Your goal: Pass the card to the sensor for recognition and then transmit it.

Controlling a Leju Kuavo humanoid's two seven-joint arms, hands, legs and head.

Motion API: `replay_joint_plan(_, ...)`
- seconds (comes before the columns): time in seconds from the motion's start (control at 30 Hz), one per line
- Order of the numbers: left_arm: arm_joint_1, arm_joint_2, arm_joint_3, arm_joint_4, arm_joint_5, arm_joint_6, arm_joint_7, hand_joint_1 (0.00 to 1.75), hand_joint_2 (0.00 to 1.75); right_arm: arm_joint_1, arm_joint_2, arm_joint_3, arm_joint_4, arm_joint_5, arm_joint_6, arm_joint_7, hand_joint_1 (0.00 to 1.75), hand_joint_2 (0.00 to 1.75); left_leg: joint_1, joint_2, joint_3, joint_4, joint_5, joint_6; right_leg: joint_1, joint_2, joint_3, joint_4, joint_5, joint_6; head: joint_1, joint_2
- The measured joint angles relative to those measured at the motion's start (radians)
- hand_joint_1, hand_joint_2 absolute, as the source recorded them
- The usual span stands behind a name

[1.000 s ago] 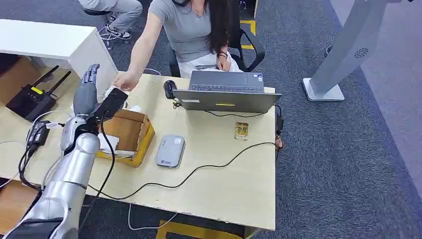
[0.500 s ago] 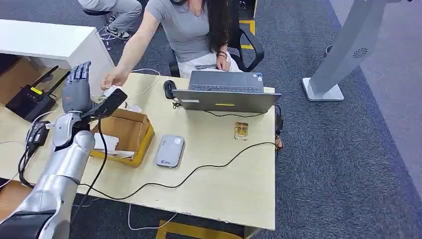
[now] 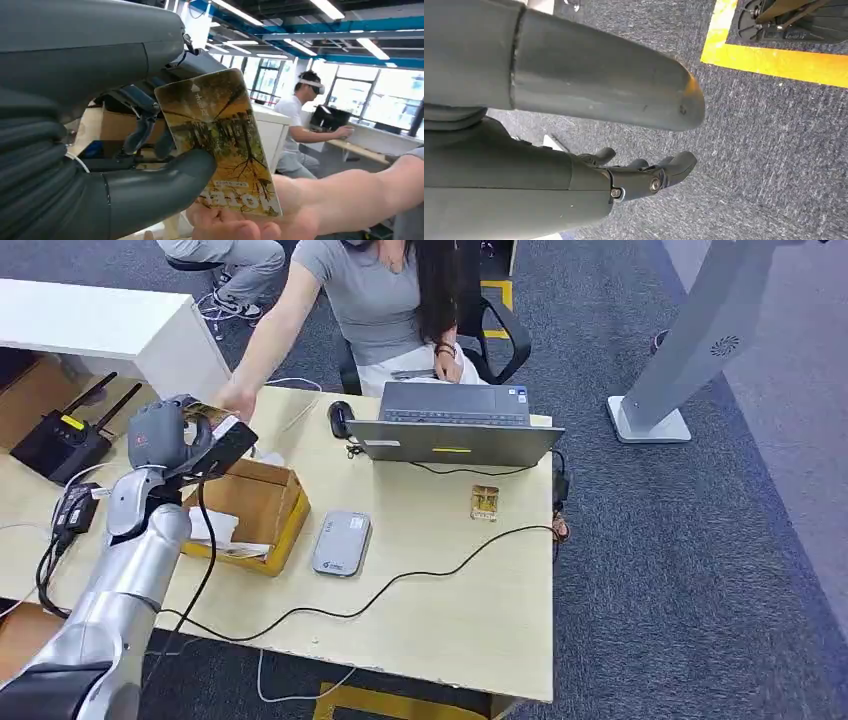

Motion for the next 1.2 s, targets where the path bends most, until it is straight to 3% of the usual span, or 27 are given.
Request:
replay_joint_plan(0.3,0.076,-0.045,-0.033,-0.078,0.021,-0.014,-0.058,1.75,1.75,0.0,0.0,-0.009,0.0,0.019,0.006,0.006,0.0,0.0,0.0,0.0,0.0,0.0,0.0,0.0,0.0,0.0,0.0,0.0,0.0,0.0,0.0,0.0)
replay_joint_plan(0.53,0.141,-0.123,-0.141,-0.209,-0.029,-0.019,-0.062,1.75,1.75,-0.002,0.0,-0.015,0.0,0.032,0.012,0.002,0.0,0.0,-0.001,0.0,0.0,0.001,0.0,0.0,-0.001,-0.001,0.0,0.0,0.0,0.001,0.0,0.0)
replay_joint_plan(0.73,0.17,-0.156,-0.202,-0.268,-0.049,-0.027,-0.06,1.75,1.75,-0.003,0.0,-0.021,0.0,0.032,0.01,0.0,0.0,0.0,0.0,-0.001,0.0,0.0,0.0,0.0,-0.001,-0.001,0.0,0.0,0.0,0.001,0.0,0.0)
replay_joint_plan(0.93,0.181,-0.169,-0.245,-0.274,-0.073,-0.056,-0.025,1.75,1.75,-0.003,0.0,-0.03,0.0,0.034,0.011,0.0,0.0,0.0,0.0,-0.001,0.0,0.0,0.0,0.0,-0.001,-0.001,0.0,0.0,0.0,0.001,0.0,0.0)
replay_joint_plan(1.13,0.177,-0.165,-0.267,-0.259,-0.132,-0.125,0.04,1.75,1.75,-0.003,0.0,-0.039,0.0,0.041,0.014,0.0,0.0,0.0,0.0,-0.001,0.0,0.0,0.0,0.0,-0.001,-0.001,0.0,0.0,0.0,0.001,0.0,0.0)
replay_joint_plan(1.2,0.166,-0.159,-0.279,-0.237,-0.161,-0.177,0.073,1.75,1.75,-0.004,0.0,-0.041,0.0,0.052,0.015,0.0,0.0,0.0,0.0,-0.001,0.0,0.0,0.0,0.0,-0.001,-0.001,0.0,0.0,0.0,0.001,0.0,0.0)
